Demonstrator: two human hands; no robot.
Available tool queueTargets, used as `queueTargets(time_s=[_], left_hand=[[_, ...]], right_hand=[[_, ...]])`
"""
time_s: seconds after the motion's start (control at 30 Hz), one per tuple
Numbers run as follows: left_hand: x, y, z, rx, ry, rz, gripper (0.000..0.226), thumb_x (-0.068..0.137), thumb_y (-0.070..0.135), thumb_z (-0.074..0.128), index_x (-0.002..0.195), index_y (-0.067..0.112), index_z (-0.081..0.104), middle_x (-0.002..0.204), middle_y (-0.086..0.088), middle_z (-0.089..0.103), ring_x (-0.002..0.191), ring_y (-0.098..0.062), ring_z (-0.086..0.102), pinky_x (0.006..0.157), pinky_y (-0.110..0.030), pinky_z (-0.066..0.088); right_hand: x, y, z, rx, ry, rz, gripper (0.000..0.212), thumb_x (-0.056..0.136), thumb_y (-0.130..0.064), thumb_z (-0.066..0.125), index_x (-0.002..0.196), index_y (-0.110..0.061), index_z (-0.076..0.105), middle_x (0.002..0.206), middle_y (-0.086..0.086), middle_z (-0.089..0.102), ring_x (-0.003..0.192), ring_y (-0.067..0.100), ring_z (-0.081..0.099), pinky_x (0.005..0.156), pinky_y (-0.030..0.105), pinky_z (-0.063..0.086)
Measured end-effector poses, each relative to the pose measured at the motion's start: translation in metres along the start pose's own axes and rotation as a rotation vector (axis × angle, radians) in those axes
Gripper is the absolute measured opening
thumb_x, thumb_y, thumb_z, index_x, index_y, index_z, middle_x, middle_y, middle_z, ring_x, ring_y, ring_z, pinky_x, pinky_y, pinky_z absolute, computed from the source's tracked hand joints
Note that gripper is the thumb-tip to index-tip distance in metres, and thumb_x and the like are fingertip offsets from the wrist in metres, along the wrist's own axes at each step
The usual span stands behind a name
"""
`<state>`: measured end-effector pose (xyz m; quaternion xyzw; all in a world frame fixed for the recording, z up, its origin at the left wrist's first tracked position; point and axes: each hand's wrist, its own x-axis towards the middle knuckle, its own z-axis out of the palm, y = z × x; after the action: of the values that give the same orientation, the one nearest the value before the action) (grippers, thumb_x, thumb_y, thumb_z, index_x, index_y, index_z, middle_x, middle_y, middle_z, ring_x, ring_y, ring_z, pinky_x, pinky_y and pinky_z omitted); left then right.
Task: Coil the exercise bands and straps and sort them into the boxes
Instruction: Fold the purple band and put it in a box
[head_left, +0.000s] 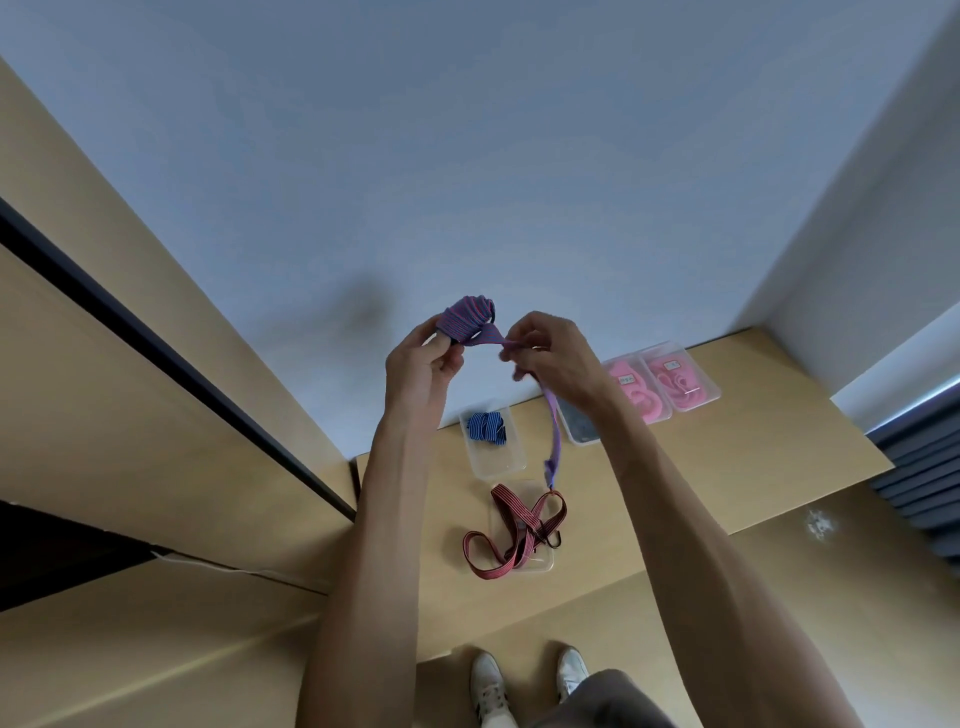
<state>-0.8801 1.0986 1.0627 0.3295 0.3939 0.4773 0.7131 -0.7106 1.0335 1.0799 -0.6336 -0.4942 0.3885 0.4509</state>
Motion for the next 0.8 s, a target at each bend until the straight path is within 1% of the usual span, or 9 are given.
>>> queueTargets(time_s=[0.1,0.17,0.23,0.33,0.47,0.53,0.63,0.7,0.8], left_hand=[[-0.005,0.001,0.006,0.002,-0.019,0.024,0.033,0.096,-0.006,0.051,0.129,-0.009,0.059,0.100,-0.018,0.058,0.068,-0.017,0.052,0.070,-0.024,0.047],[-0.008,-0.001,0.012,0.028,-0.052,0.055,0.029,0.095,-0.006,0.054,0.123,-0.007,0.063,0.096,-0.019,0.060,0.068,-0.021,0.053,0.069,-0.027,0.048],[-0.013,-0.003,0.013,0.023,-0.069,0.073,0.026,0.093,-0.007,0.055,0.116,-0.001,0.066,0.088,-0.017,0.063,0.067,-0.021,0.054,0.068,-0.027,0.049],[-0.016,-0.008,0.013,0.047,0.076,0.090,0.023,0.091,-0.005,0.059,0.107,0.006,0.071,0.074,-0.006,0.066,0.064,-0.016,0.060,0.067,-0.022,0.051],[-0.015,-0.016,0.012,0.124,0.307,0.166,0.021,0.085,-0.006,0.066,0.101,0.007,0.071,0.071,-0.003,0.071,0.068,-0.019,0.067,0.072,-0.027,0.057],[-0.013,-0.020,0.012,0.365,0.380,0.306,0.022,0.082,-0.004,0.069,0.100,0.008,0.071,0.076,-0.004,0.073,0.071,-0.016,0.069,0.073,-0.029,0.057],[-0.017,-0.026,0.012,0.809,0.262,0.530,0.022,0.079,-0.003,0.065,0.093,0.010,0.074,0.075,0.009,0.070,0.070,0.006,0.063,0.067,-0.011,0.044],[-0.018,-0.026,0.010,0.972,0.148,0.602,0.026,0.080,-0.006,0.061,0.092,0.010,0.076,0.077,0.008,0.071,0.072,0.003,0.063,0.066,-0.007,0.041],[-0.016,-0.021,0.002,1.096,-0.042,0.565,0.022,0.085,-0.003,0.063,0.093,0.012,0.077,0.082,0.005,0.073,0.076,-0.007,0.066,0.071,-0.016,0.047]], right_hand=[[-0.005,0.003,0.010,0.173,-0.081,0.001,0.019,0.084,0.002,0.066,0.094,-0.007,0.052,0.095,0.016,0.075,0.086,0.027,0.072,0.085,0.039,0.056],[-0.008,0.006,0.015,0.369,-0.110,0.015,0.028,0.086,-0.010,0.071,0.106,0.000,0.054,0.092,0.017,0.075,0.084,0.032,0.072,0.081,0.038,0.058],[-0.009,0.008,0.017,0.484,-0.092,0.003,0.031,0.087,-0.016,0.070,0.110,0.002,0.059,0.082,0.013,0.070,0.076,0.029,0.067,0.074,0.032,0.054],[-0.011,0.017,0.017,0.437,-0.033,-0.011,0.021,0.087,-0.016,0.067,0.103,-0.002,0.069,0.072,0.005,0.059,0.068,0.019,0.054,0.063,0.023,0.045],[-0.016,0.025,0.014,0.349,0.032,0.049,0.012,0.084,-0.009,0.067,0.096,-0.007,0.070,0.070,0.004,0.060,0.065,0.016,0.050,0.060,0.025,0.041],[-0.018,0.022,0.017,0.199,0.017,0.028,0.021,0.081,-0.001,0.070,0.101,-0.006,0.067,0.074,0.003,0.064,0.064,0.014,0.052,0.062,0.026,0.044],[-0.014,0.012,0.018,-0.115,0.036,-0.060,0.036,0.072,0.006,0.066,0.104,-0.011,0.067,0.078,-0.003,0.064,0.063,0.008,0.051,0.064,0.022,0.044],[-0.010,0.005,0.015,-0.276,0.065,-0.154,0.039,0.070,0.012,0.057,0.100,-0.010,0.070,0.080,-0.006,0.062,0.067,0.007,0.053,0.065,0.021,0.041],[-0.005,-0.001,-0.001,-0.363,0.096,-0.233,0.031,0.075,0.011,0.060,0.092,-0.007,0.078,0.093,0.005,0.065,0.078,0.016,0.062,0.073,0.025,0.046]])
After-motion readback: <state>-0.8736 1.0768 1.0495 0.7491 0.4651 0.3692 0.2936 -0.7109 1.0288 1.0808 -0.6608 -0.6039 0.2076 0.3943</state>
